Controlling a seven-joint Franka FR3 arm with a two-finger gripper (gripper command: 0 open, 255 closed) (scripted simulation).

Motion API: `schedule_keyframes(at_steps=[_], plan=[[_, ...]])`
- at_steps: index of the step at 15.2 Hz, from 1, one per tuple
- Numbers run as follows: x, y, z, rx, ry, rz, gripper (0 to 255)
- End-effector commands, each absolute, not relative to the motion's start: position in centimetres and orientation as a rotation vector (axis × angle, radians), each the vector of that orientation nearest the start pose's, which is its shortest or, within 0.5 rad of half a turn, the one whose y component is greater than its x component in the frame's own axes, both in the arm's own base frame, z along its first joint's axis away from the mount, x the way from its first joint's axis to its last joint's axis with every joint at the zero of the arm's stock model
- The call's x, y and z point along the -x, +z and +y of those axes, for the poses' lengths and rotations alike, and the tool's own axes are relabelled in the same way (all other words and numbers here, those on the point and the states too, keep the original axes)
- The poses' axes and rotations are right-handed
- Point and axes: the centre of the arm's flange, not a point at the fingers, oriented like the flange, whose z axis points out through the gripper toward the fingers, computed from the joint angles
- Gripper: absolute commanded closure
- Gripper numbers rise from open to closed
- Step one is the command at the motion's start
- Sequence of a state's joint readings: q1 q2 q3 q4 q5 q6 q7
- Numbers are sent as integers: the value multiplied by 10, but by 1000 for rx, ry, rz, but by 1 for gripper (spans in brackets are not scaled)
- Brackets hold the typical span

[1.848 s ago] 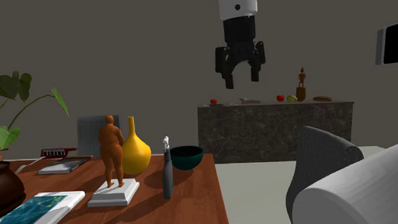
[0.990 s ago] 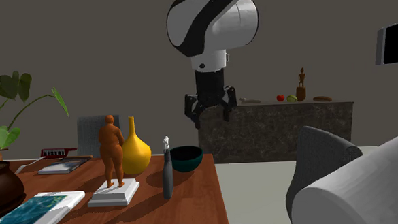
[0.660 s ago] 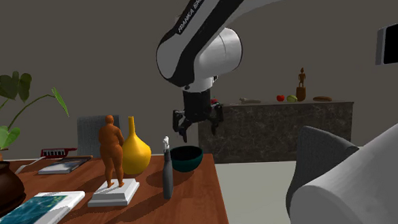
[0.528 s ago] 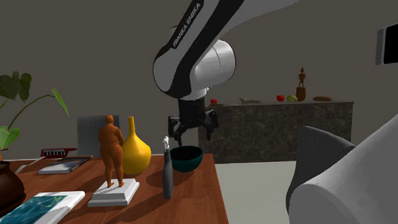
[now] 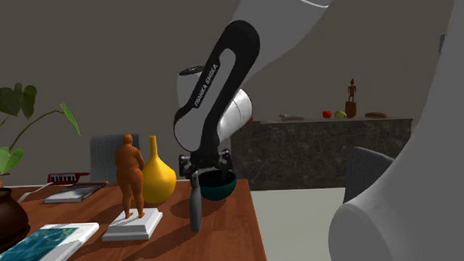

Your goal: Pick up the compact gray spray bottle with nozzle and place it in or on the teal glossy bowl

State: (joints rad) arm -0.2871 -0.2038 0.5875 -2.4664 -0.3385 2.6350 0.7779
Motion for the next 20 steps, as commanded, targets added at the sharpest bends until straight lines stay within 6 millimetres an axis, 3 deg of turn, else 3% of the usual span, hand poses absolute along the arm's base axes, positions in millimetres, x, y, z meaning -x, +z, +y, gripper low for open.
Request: schedule_keyframes(at_steps=[1,7,14,20], plan=[[-481,374,163,3135,-750,367,0],[-535,330,188,3072,-853,508,0],[-553,298,182,3072,-853,508,0],[-554,296,182,3072,-853,508,0]])
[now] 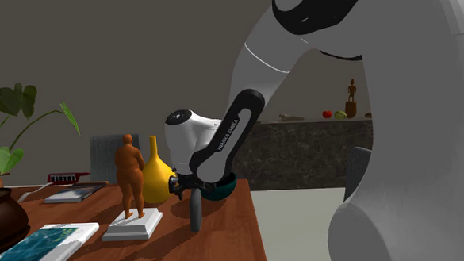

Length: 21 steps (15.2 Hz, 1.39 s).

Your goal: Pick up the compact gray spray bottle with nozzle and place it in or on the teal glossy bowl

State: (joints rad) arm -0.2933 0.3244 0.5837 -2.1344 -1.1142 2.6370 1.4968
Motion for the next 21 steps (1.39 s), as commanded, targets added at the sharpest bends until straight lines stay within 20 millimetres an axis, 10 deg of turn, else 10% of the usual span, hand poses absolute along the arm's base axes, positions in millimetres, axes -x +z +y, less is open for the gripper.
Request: schedule_keyframes(at_steps=[1,3,4,13,21], plan=[[-554,296,182,3072,-853,508,0],[-554,296,182,3072,-853,508,0],[-554,296,182,3072,-853,508,255],[-554,296,182,3072,-853,508,255],[-554,338,182,3072,-853,508,255]])
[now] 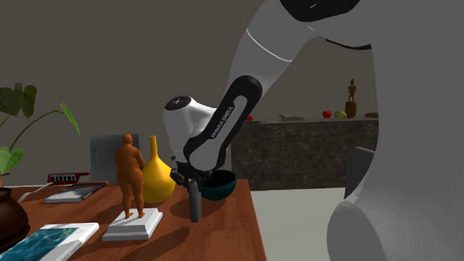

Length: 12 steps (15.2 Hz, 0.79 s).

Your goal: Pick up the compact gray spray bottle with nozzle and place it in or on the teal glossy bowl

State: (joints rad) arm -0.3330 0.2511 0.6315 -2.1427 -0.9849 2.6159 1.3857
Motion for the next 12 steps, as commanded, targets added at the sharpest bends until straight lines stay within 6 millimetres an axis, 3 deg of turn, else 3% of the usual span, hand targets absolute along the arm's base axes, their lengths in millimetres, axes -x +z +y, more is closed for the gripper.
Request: schedule_keyframes(at_steps=[1,12], plan=[[-554,343,182,3072,-853,508,255],[-554,401,182,3072,-853,508,255]])
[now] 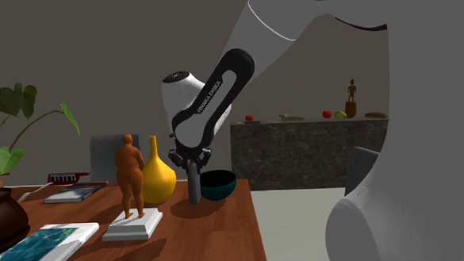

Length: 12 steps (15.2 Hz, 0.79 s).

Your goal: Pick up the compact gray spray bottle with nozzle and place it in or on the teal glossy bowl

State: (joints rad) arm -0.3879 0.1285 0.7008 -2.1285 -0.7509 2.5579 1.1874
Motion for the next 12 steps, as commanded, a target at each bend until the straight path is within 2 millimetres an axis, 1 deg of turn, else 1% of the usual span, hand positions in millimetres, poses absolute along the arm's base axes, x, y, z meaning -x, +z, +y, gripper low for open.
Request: schedule_keyframes(at_steps=[1,12], plan=[[-554,407,182,3072,-853,508,255],[-554,465,182,3072,-853,508,255]])
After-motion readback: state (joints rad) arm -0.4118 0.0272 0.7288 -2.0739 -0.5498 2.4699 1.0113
